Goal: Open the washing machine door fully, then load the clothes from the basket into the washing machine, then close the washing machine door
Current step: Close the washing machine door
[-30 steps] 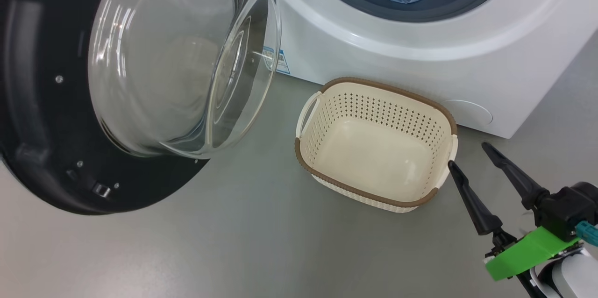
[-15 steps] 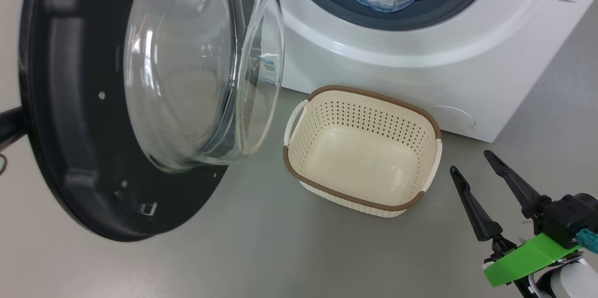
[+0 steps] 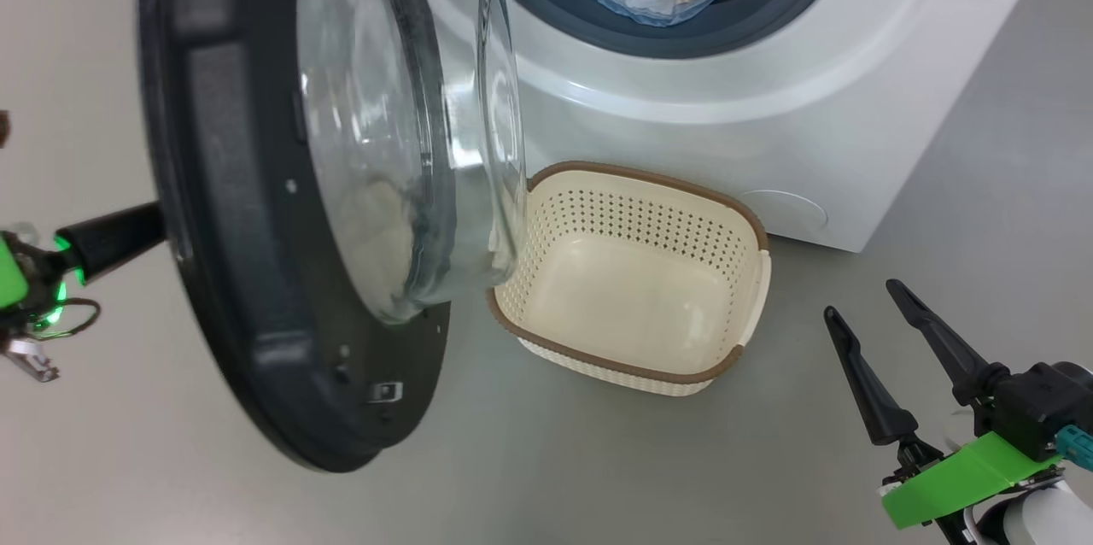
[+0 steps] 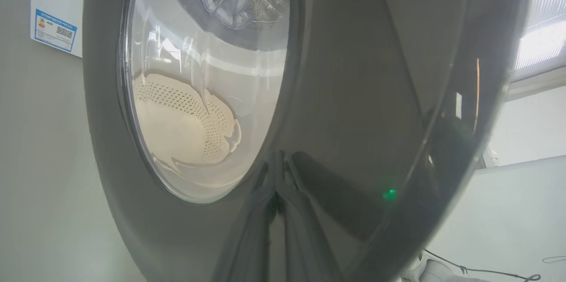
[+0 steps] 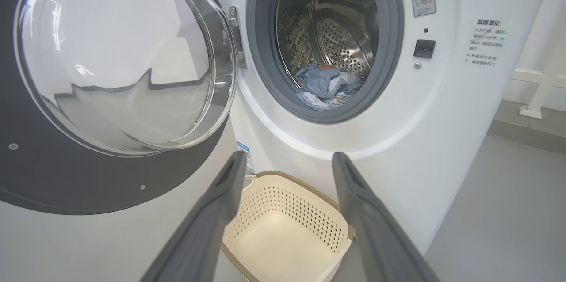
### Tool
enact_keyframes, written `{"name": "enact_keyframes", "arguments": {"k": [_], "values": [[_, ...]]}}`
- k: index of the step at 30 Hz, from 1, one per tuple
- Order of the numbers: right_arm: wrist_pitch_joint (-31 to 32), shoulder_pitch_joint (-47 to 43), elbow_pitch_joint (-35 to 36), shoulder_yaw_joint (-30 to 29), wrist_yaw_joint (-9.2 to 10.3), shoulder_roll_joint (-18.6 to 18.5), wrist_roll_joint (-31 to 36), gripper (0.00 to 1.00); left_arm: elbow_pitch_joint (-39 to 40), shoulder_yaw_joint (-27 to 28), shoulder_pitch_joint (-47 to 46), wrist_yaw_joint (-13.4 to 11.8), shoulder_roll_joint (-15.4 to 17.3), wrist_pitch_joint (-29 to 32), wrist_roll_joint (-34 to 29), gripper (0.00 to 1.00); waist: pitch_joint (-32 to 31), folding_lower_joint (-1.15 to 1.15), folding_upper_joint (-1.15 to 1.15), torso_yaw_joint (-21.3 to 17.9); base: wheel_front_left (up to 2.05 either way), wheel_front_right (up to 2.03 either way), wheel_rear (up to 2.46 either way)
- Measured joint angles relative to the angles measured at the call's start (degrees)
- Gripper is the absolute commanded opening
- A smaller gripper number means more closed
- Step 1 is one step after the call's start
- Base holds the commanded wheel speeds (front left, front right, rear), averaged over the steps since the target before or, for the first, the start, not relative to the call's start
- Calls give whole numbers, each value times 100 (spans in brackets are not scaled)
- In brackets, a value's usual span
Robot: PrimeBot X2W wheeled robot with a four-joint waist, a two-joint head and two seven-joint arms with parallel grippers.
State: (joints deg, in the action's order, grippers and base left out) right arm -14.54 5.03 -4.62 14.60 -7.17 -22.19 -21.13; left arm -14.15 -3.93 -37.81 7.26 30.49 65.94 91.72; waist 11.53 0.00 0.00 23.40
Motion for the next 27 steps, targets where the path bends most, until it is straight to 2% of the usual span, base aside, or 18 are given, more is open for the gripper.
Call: {"name": "enact_keyframes", "arguments": {"k": [12, 27], "values": [[0, 2, 23, -97, 0, 135, 4, 100, 683, -166, 48, 0, -344, -170, -79, 0, 35, 0, 0, -453, 0, 0, 0], [0, 1, 67, -327, 0, 325, 14, 100, 738, -278, -19, 0, -501, -494, -423, 0, 48, 0, 0, -1282, 0, 0, 0]]}}
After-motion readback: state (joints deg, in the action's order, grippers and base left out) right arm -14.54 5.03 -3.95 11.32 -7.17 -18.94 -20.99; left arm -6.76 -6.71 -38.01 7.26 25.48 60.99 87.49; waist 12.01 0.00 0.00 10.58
